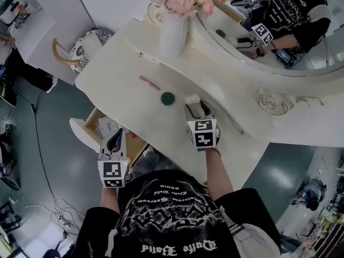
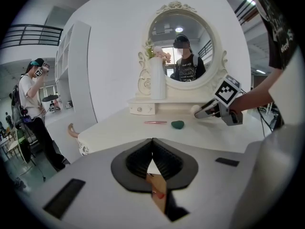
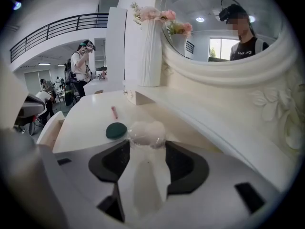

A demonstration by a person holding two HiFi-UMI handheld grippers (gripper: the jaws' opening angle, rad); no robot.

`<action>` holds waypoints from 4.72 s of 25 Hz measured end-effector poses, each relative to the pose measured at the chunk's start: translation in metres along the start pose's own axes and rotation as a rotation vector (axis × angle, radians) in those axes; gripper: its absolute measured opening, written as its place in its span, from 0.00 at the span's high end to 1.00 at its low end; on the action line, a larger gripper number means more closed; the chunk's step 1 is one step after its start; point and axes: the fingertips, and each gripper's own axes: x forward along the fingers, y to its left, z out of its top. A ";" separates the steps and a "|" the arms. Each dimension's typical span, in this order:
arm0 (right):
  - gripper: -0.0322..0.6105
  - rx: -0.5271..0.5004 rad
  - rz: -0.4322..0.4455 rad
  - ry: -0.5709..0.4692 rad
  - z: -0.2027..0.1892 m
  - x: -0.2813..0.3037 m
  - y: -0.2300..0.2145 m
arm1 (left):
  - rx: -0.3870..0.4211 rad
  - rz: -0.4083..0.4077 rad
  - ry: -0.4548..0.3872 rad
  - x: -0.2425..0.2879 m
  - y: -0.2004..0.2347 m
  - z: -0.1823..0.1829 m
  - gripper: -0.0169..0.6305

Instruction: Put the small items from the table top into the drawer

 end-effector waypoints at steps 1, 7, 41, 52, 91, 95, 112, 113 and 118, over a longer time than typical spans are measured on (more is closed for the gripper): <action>0.58 -0.005 0.004 -0.003 0.001 -0.002 0.003 | -0.003 0.004 -0.002 -0.002 0.000 -0.001 0.95; 0.58 -0.036 0.034 -0.022 0.004 -0.015 0.020 | -0.048 0.031 -0.015 -0.015 0.001 -0.008 0.95; 0.58 -0.293 0.404 -0.053 0.001 -0.056 0.148 | -0.186 0.258 -0.006 -0.084 -0.008 -0.048 0.95; 0.58 -0.387 0.514 -0.051 0.007 -0.049 0.227 | -0.230 0.325 -0.026 -0.109 0.050 -0.063 0.95; 0.58 -0.439 0.611 0.225 -0.058 0.010 0.367 | -0.237 0.347 -0.004 -0.149 0.167 -0.105 0.95; 0.58 -0.457 0.596 0.267 -0.064 0.021 0.371 | -0.248 0.354 0.000 -0.150 0.179 -0.111 0.95; 0.56 -0.394 0.606 0.400 -0.090 0.054 0.379 | -0.249 0.348 0.046 -0.146 0.200 -0.122 0.95; 0.56 -0.386 0.605 0.406 -0.091 0.055 0.380 | -0.246 0.349 0.049 -0.147 0.201 -0.121 0.95; 0.56 -0.370 0.587 0.457 -0.101 0.063 0.381 | -0.245 0.363 0.062 -0.148 0.209 -0.124 0.95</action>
